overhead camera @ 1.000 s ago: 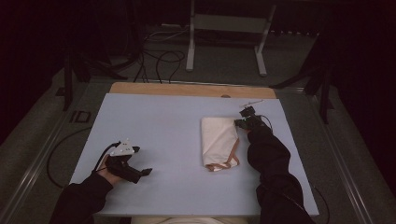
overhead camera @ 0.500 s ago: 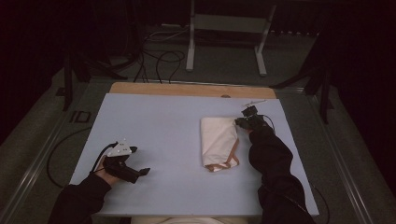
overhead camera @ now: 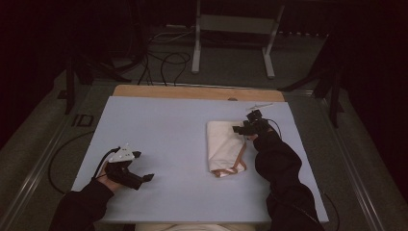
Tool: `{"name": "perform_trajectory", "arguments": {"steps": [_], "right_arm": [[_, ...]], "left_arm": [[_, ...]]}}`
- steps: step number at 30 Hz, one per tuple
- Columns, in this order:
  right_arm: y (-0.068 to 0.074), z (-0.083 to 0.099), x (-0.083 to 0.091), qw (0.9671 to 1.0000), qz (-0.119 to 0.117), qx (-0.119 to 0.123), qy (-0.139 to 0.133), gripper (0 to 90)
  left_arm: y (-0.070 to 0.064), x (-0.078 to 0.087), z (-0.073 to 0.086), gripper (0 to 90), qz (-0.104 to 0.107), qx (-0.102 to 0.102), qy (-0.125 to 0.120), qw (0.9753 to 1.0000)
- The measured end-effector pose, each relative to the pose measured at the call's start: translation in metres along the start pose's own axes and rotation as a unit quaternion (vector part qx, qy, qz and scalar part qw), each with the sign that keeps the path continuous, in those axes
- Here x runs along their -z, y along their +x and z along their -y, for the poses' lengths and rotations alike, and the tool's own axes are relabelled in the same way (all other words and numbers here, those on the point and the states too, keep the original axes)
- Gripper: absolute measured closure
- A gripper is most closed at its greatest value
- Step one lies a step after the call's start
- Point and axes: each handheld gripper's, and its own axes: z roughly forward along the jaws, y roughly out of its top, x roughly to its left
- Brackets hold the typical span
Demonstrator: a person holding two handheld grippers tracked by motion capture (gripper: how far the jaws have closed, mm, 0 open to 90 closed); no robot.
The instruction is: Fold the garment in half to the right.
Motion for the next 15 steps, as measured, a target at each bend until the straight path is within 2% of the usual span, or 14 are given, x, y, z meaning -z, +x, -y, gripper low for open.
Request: {"name": "perform_trajectory", "arguments": {"steps": [5, 8, 15], "right_arm": [[0.008, -0.004, -0.002, 0.9997, -0.025, 0.009, -0.002, 17.6], [0.014, -0.006, -0.003, 0.9993, -0.034, 0.017, 0.000, 13.0], [0.014, -0.006, -0.008, 0.9995, -0.027, 0.015, 0.000, 13.0]], "left_arm": [[0.000, 0.001, 0.000, 0.2, -0.001, 0.001, -0.001, 1.0000], [0.000, 0.001, 0.000, 0.2, 0.000, 0.000, 0.000, 1.0000], [0.000, 0.000, 0.000, 0.2, 0.002, 0.000, -0.001, 1.0000]]}}
